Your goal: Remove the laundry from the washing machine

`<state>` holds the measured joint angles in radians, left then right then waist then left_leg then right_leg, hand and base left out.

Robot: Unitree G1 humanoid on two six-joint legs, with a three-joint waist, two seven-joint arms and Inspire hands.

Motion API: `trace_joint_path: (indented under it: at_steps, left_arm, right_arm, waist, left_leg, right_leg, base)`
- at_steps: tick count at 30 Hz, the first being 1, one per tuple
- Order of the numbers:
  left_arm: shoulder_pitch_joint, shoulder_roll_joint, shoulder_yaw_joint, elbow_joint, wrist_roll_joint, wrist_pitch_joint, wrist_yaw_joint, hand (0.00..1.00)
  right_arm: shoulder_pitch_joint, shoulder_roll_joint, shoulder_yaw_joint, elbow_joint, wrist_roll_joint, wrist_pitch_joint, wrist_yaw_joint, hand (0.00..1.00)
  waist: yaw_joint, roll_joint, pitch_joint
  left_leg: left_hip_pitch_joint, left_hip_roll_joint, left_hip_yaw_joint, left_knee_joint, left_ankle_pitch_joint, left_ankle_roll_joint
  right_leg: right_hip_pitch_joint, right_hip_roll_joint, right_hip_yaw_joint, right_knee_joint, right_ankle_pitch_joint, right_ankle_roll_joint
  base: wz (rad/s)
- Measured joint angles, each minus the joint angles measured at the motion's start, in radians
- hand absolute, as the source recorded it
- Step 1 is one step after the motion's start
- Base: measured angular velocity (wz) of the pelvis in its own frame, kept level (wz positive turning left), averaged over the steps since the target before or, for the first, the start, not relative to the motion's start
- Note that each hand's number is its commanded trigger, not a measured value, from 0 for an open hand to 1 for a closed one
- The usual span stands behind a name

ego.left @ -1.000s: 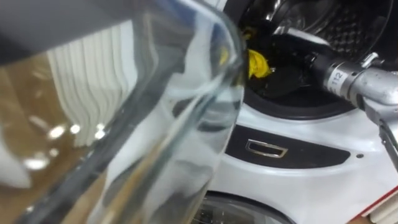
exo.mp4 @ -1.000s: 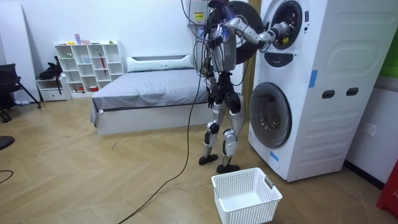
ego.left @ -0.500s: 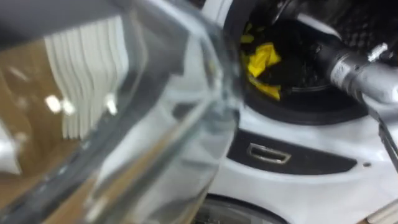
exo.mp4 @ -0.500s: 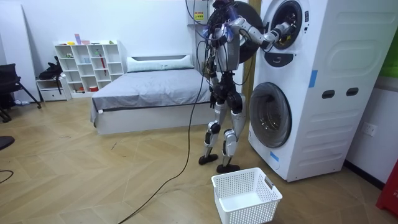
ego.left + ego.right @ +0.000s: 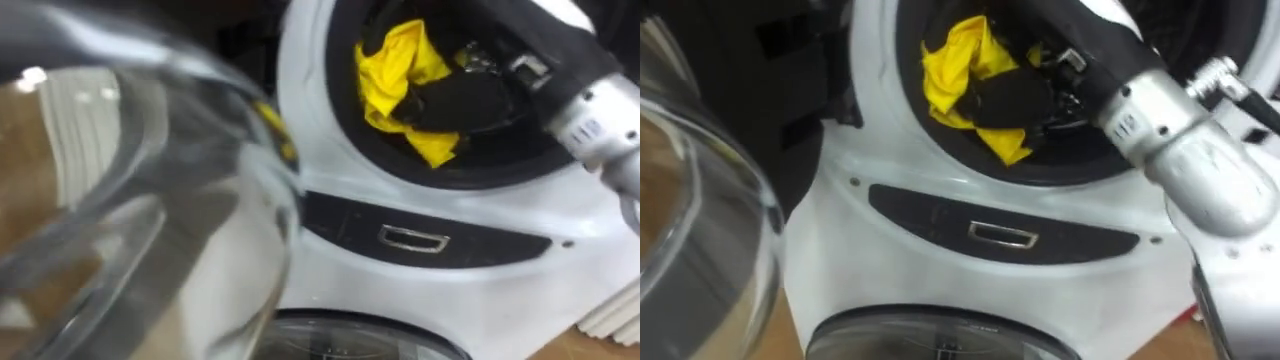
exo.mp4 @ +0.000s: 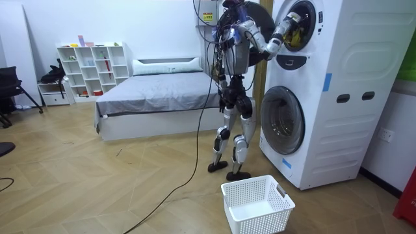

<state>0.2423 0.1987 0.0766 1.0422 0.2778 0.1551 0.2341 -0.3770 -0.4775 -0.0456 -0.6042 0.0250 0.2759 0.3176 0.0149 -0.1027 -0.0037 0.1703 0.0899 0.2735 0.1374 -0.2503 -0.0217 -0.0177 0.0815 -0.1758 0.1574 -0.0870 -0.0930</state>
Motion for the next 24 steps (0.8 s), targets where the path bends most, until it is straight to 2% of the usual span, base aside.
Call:
trace_joint_path:
  at_steps: [2,3,4,7,11,13,16,21,24]
  left_arm:
    - [0.017,-0.004,0.002,0.000,0.000,-0.006,0.004,0.00]
    - [0.021,-0.006,0.007,0.000,0.000,-0.011,0.007,0.00]
    - [0.034,-0.011,0.022,0.002,-0.001,-0.018,0.015,0.00]
    - [0.061,-0.012,0.044,0.009,0.000,-0.032,0.022,0.00]
    - [0.084,-0.014,0.050,0.012,0.005,-0.046,0.018,0.00]
    - [0.082,-0.017,0.049,0.011,0.008,-0.062,0.018,0.00]
    - [0.077,-0.017,0.049,0.008,0.009,-0.095,0.018,0.00]
    - [0.078,-0.020,0.060,-0.012,0.011,-0.107,0.016,0.00]
    - [0.086,-0.020,0.074,-0.012,0.009,-0.111,0.012,0.00]
  right_arm:
    - [0.072,0.011,-0.026,-0.046,0.046,-0.037,-0.004,1.00]
    - [0.089,0.012,-0.031,-0.055,0.055,-0.041,-0.004,1.00]
    - [0.121,0.012,-0.049,-0.072,0.074,-0.048,-0.004,1.00]
    - [0.199,0.013,-0.125,-0.090,0.122,-0.079,-0.004,1.00]
    - [0.253,0.020,-0.194,-0.088,0.147,-0.094,-0.005,1.00]
    - [0.265,0.021,-0.210,-0.088,0.167,-0.114,-0.006,1.00]
    - [0.283,0.020,-0.225,-0.088,0.219,-0.146,-0.010,1.00]
    - [0.305,0.019,-0.277,-0.089,0.290,-0.170,-0.008,1.00]
    - [0.358,0.019,-0.336,-0.088,0.384,-0.178,-0.008,1.00]
  waist:
    - [-0.016,0.023,-0.0028]
    - [-0.019,0.028,-0.0050]
    - [-0.026,0.035,-0.0102]
    - [-0.060,0.035,-0.0107]
    - [-0.092,0.027,-0.0068]
    - [-0.093,0.024,-0.0064]
    - [-0.094,0.019,-0.0099]
    - [-0.093,0.015,-0.0124]
    - [-0.094,0.015,-0.0126]
  left_leg:
    - [-0.001,0.003,0.001,-0.001,-0.008,-0.001]
    - [-0.002,0.003,0.003,-0.002,-0.008,-0.001]
    - [0.000,0.004,0.007,-0.002,-0.008,-0.002]
    - [0.010,0.002,0.007,0.002,-0.010,-0.006]
    - [0.011,0.003,0.015,0.015,-0.012,-0.009]
    - [0.011,0.004,0.023,0.015,-0.012,-0.011]
    - [0.012,0.006,0.025,0.014,-0.014,-0.013]
    - [0.006,0.006,0.026,0.014,-0.015,-0.014]
    - [0.008,0.008,0.026,0.014,-0.015,-0.014]
  right_leg:
    - [-0.007,0.002,-0.003,0.011,0.000,0.000]
    - [-0.008,0.002,-0.002,0.012,0.000,0.000]
    - [-0.007,0.004,0.003,0.012,0.000,-0.001]
    - [0.005,0.006,0.006,0.011,-0.005,-0.007]
    - [0.003,0.014,0.028,0.013,-0.007,-0.013]
    - [-0.003,0.017,0.038,0.013,-0.007,-0.014]
    - [-0.004,0.019,0.040,0.014,-0.005,-0.016]
    - [-0.007,0.020,0.036,0.016,-0.004,-0.017]
    - [-0.004,0.021,0.037,0.014,-0.004,-0.017]
  base:
    - [0.02]
    - [-0.07]
    - [-0.04]
    - [-0.03]
    - [-0.10]
    - [-0.14]
    - [-0.06]
    - [0.03]
    - [0.00]
